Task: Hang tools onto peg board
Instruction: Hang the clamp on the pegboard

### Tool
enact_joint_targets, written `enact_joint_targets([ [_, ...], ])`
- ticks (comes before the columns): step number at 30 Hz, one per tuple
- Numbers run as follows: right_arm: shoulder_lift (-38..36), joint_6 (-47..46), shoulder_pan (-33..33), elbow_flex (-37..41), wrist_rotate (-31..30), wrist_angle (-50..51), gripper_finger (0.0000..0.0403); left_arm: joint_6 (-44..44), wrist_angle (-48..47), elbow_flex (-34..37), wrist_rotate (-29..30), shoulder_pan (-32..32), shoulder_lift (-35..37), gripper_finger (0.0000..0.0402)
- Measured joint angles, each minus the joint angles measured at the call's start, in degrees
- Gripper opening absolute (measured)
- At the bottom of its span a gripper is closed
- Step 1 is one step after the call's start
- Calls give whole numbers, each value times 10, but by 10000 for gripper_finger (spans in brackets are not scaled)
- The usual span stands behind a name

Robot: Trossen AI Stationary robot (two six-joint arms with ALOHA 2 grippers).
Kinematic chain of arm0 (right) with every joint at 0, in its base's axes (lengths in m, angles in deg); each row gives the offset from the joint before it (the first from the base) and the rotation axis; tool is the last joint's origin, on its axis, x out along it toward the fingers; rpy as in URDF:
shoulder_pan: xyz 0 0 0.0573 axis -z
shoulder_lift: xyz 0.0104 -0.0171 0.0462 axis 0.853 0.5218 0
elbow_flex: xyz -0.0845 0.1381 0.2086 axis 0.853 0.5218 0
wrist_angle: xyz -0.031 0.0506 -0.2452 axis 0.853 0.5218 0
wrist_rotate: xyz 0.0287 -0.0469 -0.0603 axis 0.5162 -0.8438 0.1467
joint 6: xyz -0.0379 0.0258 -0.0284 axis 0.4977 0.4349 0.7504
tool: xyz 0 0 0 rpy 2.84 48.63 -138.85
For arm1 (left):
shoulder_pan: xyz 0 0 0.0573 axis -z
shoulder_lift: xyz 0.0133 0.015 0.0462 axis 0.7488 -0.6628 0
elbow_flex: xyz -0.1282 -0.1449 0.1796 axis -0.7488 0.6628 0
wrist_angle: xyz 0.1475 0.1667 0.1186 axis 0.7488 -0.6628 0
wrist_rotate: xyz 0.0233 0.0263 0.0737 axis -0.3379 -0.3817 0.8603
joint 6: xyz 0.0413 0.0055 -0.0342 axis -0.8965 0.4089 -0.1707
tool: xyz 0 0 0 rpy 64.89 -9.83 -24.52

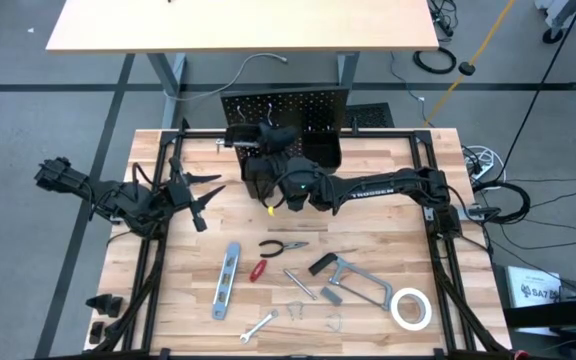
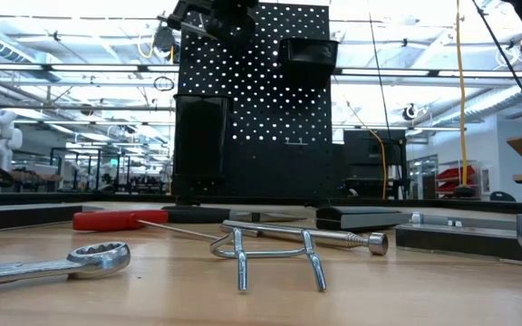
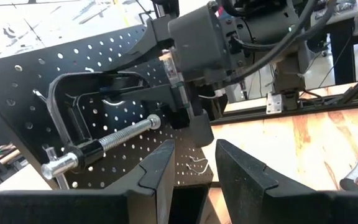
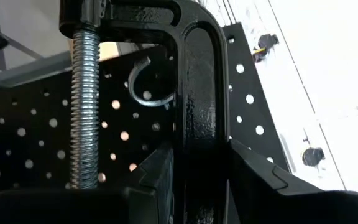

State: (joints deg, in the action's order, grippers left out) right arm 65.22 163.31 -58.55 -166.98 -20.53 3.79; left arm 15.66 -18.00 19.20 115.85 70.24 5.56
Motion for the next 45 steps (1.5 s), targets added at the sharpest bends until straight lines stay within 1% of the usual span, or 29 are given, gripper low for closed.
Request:
enact_joint_targets([
  [7, 5, 12, 5, 0, -1, 1, 115, -7, 11, 0, -2, 0, 0, 121],
  [10, 5, 14, 7, -9, -13, -7, 115, -13, 14, 0, -2, 0, 0, 121],
  [14, 27, 17, 7, -66, -15, -2, 115, -18, 18, 0, -2, 0, 0, 121],
  [17, 61, 37, 7, -125, -16, 28, 115, -18, 23, 0, -2, 0, 0, 121],
  [21, 106, 55, 6, -185, -58, 91, 115, -17, 17, 0, -2, 0, 0, 121],
  [23, 120, 62, 7, -200, -76, 96, 115, -15, 9, 0, -2, 0, 0, 121],
  [28, 122, 57, 8, -206, -75, 83, 115, -14, 3, 0, -2, 0, -1, 121],
  [32, 120, 87, 12, -206, -86, 56, 116, -14, 3, 0, -2, 0, -1, 121],
  [36, 116, 111, 18, -206, -90, 57, 116, -13, 3, 0, -2, 0, -1, 121],
  [40, 113, 142, 19, -206, -92, 79, 116, -13, 3, 0, -2, 0, -1, 121],
  [45, 112, 167, 18, -206, -93, 144, 116, -13, 3, 0, -2, 0, -1, 121],
])
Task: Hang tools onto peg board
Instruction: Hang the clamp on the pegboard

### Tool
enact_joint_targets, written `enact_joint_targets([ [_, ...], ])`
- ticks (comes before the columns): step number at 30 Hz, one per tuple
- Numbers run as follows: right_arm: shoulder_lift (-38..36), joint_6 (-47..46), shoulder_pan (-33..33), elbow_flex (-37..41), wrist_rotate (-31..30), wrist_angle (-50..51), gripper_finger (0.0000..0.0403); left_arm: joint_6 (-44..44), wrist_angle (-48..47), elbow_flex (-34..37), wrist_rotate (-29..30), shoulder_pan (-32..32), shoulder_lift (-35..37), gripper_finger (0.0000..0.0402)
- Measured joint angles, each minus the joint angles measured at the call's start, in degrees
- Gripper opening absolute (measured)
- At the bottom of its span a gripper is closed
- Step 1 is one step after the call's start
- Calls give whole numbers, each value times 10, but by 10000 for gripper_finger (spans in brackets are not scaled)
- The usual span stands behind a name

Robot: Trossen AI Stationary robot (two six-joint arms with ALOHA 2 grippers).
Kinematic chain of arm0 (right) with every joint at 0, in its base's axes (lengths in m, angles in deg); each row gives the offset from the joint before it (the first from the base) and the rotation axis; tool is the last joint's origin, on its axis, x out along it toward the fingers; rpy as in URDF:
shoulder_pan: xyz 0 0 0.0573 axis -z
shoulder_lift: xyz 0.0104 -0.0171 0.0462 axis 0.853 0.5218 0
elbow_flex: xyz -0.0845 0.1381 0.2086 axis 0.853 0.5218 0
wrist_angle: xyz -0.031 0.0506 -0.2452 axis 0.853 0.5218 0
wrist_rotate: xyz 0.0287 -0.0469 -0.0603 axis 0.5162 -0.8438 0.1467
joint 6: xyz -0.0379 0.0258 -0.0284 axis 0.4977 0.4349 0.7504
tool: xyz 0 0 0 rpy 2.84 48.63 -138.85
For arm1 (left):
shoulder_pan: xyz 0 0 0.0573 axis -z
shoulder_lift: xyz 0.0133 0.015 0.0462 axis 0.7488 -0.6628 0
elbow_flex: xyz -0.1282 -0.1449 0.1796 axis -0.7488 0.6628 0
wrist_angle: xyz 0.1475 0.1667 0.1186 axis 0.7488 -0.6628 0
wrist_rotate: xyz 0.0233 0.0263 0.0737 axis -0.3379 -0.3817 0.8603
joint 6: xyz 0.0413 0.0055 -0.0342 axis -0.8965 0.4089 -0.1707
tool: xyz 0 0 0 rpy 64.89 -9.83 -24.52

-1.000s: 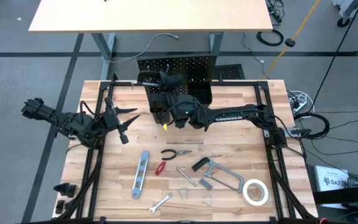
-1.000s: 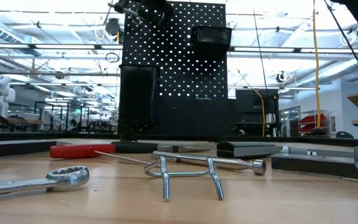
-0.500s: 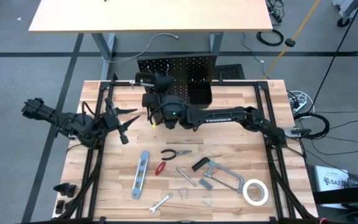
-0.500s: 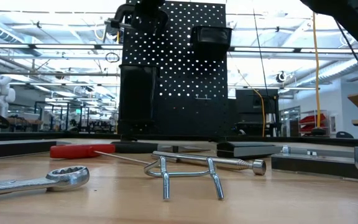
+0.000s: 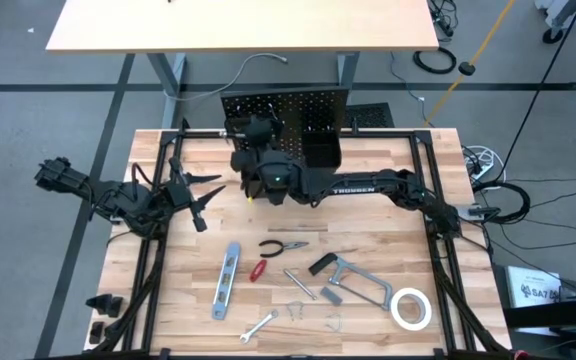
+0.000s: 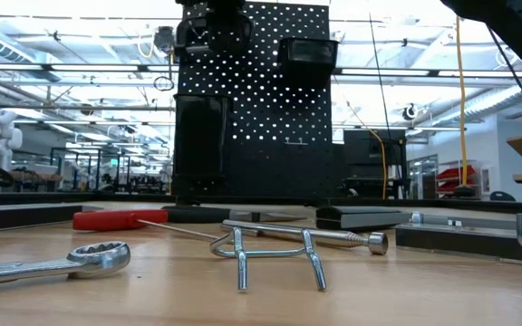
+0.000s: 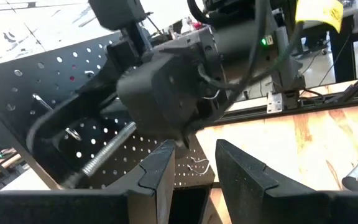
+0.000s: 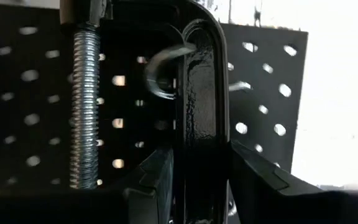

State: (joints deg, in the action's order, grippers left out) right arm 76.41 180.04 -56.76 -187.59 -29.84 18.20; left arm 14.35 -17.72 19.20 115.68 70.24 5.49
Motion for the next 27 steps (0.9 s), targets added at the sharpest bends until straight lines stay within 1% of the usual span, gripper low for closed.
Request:
enact_joint_targets([
  [7, 0, 34, 1, 0, 1, -5, 116, 0, 0, 0, 0, 0, 0, 121],
  [12, 0, 82, 1, 0, 6, -25, 116, 0, 0, 0, 0, 0, 0, 121],
  [18, 0, 132, 1, 0, 38, -48, 116, 0, -1, 0, 0, 0, 0, 121],
  [27, 0, 126, 19, 0, 32, -49, 116, 1, -2, 0, 0, 0, 0, 121],
])
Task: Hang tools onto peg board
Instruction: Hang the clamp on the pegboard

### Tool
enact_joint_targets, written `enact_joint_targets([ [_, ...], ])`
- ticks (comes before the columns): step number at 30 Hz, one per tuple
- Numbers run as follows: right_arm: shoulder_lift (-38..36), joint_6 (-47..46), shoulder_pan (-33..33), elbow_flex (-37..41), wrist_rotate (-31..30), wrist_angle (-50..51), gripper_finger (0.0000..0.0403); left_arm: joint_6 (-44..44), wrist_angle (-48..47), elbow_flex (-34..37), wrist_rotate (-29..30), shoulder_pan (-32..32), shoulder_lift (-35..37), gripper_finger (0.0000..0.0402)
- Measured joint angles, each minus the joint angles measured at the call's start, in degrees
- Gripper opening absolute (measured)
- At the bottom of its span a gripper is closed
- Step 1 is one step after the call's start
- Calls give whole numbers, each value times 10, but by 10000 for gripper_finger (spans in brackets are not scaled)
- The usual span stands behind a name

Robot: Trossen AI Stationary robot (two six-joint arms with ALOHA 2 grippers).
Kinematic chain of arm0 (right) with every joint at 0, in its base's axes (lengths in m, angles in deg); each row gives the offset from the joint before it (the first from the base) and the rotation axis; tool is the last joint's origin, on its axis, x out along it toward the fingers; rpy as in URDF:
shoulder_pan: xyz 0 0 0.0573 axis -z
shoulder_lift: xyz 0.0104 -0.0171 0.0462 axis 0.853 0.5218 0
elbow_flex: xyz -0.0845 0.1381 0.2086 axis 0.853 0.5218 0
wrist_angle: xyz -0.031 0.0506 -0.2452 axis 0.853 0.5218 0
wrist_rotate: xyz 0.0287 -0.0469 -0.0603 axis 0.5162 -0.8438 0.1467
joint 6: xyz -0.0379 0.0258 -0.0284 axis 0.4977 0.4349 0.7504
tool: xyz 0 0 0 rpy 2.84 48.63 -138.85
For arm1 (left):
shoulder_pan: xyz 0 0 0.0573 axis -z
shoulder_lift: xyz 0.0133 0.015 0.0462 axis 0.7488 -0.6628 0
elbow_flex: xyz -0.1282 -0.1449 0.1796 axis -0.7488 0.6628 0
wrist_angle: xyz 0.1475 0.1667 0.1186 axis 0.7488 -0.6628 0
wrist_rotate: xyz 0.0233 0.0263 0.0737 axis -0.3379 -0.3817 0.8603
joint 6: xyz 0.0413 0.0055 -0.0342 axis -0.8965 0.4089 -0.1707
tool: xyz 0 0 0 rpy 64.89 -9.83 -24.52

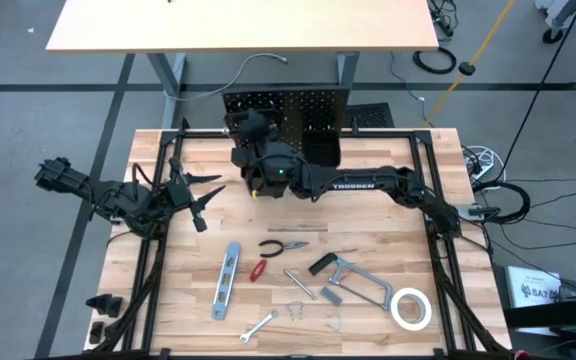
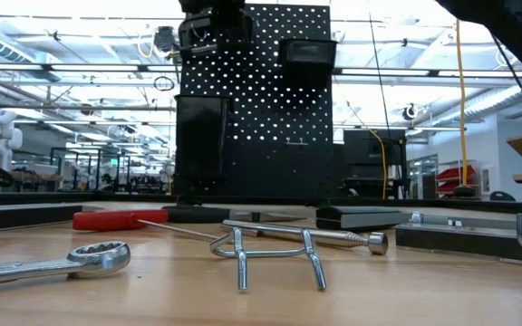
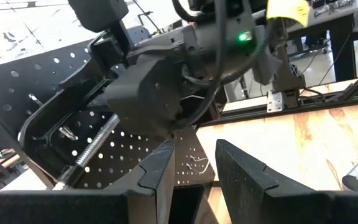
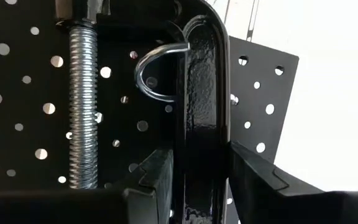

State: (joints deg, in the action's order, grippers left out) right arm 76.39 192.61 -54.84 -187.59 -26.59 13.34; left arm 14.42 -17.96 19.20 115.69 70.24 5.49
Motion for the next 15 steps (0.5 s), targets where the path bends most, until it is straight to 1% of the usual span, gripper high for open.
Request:
enact_joint_targets([
  [8, 0, -76, 9, 0, -10, 1, 116, 0, -4, 0, 0, 0, 0, 121],
  [15, 0, -104, 9, 0, -18, 14, 116, 2, -4, 0, 0, 0, 0, 121],
])
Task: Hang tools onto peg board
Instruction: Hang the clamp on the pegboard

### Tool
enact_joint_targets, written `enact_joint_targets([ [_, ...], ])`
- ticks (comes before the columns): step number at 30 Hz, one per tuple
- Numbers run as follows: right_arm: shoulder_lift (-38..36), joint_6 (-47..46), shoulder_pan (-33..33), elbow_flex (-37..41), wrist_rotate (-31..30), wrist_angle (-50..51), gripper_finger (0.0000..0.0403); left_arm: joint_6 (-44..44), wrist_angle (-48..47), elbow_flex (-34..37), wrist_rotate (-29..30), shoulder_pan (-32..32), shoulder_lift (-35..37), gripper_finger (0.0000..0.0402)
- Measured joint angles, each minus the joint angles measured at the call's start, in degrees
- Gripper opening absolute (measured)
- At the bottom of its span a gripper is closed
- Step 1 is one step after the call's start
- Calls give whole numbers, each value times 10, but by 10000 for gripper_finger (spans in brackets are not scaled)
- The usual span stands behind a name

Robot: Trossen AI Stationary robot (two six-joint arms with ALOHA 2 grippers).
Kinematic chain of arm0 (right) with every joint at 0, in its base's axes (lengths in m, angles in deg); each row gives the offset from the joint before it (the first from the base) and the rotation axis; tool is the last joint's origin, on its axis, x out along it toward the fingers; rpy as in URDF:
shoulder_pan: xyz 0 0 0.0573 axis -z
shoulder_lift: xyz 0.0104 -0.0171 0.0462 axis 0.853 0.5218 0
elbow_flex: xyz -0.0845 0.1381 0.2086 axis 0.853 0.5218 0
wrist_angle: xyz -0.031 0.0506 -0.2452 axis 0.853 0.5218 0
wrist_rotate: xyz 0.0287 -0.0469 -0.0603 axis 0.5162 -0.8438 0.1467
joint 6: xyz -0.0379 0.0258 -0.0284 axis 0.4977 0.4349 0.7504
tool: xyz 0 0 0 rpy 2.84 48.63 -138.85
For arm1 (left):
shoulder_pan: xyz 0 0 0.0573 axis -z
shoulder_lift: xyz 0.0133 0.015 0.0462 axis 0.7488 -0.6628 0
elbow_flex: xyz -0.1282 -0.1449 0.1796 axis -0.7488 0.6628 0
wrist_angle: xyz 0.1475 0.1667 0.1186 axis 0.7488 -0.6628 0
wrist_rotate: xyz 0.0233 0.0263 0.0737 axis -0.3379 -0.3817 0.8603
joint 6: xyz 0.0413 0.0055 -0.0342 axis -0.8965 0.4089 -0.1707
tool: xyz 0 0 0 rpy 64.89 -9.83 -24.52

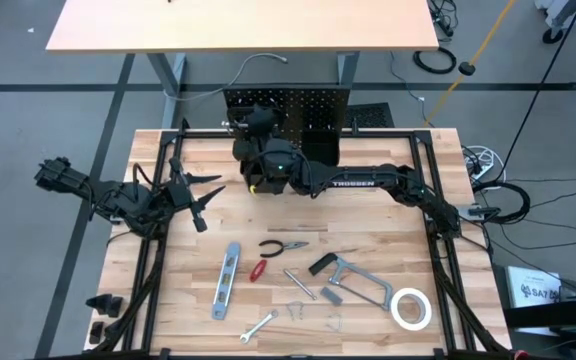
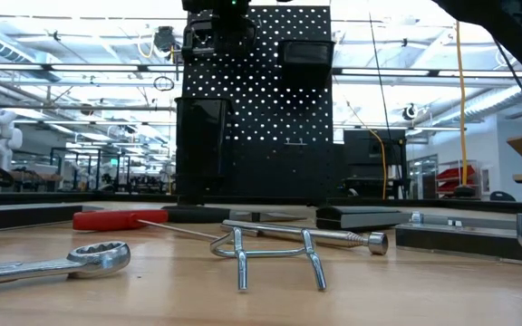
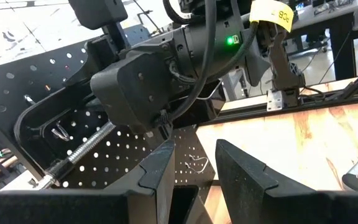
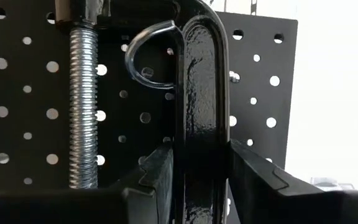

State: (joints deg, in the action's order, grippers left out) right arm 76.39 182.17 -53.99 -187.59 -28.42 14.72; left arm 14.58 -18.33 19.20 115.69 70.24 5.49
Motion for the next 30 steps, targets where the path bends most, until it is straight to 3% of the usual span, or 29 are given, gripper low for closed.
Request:
enact_joint_targets([
  [10, 0, -61, 6, 0, 0, 51, 148, 0, 0, 0, 0, 0, 0, 121],
  [21, 0, -51, 5, 0, -2, 50, 234, 0, 0, 0, 0, 0, 0, 121],
  [30, 0, -30, -3, 0, -11, 50, 253, -1, 0, 0, 0, 0, 0, 121],
])
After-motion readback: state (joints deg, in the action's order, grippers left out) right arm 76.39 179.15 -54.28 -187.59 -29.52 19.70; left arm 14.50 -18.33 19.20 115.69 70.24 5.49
